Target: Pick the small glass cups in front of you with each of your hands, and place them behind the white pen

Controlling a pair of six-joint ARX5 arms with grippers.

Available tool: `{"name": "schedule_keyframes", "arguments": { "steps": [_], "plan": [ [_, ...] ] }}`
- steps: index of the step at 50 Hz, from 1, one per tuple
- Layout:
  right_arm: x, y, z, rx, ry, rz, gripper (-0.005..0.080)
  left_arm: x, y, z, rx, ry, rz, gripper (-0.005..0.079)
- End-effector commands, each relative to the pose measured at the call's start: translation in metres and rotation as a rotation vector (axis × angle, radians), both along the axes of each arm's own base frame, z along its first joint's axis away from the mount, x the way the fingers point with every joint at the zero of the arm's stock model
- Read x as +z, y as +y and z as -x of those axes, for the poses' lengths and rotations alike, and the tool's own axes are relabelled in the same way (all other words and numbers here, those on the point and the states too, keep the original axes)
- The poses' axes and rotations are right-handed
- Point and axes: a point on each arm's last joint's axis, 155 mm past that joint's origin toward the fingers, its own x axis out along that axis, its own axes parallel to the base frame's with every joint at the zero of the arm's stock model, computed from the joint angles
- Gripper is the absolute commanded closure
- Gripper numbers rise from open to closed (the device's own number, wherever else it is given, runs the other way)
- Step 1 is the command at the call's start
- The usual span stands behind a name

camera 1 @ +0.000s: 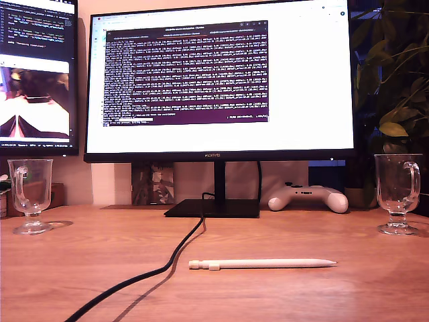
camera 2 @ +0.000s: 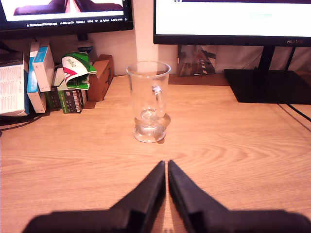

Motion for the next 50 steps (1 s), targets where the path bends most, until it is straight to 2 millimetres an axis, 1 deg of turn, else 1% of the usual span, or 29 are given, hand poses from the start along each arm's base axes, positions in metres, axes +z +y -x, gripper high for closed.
{"name": "schedule_keyframes", "arguments": {
  "steps": [1, 18, 20, 24, 28, 33, 36, 46, 50],
  "plan": [
    [-0.004, -0.001, 0.0, -0.005, 0.002, -0.007, 0.0763, -0.014, 0.0, 0.001, -0.006, 0.029, -0.025, 0.0761],
    [-0.004, -0.001, 0.0, -0.005, 0.002, -0.008, 0.0763, -0.014, 0.0, 0.001, -0.006, 0.03, -0.026, 0.0761],
    [-0.004, 0.0, 0.0, -0.003, 0.002, -0.009, 0.0763, -0.014, 0.0, 0.001, -0.002, 0.032, -0.004, 0.0761],
    [-0.004, 0.001, -0.001, -0.001, -0.002, -0.058, 0.0763, -0.011, -0.003, 0.0, -0.01, 0.021, 0.02, 0.0761],
    [-0.001, 0.005, -0.001, 0.012, -0.016, -0.105, 0.0763, 0.0, -0.011, -0.001, -0.05, -0.015, 0.065, 0.0761],
    [0.003, 0.01, -0.002, 0.039, -0.03, -0.111, 0.0763, 0.016, -0.027, 0.0, -0.135, -0.075, 0.084, 0.0761],
    [0.003, 0.013, -0.002, 0.056, -0.031, -0.113, 0.0763, 0.021, -0.032, 0.002, -0.167, -0.092, 0.1, 0.0761],
    [0.004, 0.014, -0.002, 0.063, -0.031, -0.114, 0.0763, 0.02, -0.039, 0.002, -0.2, -0.079, 0.118, 0.0761],
    [0.007, 0.015, -0.002, 0.065, -0.037, -0.113, 0.0763, 0.018, -0.043, 0.003, -0.22, -0.065, 0.132, 0.0761]
  ]
}}
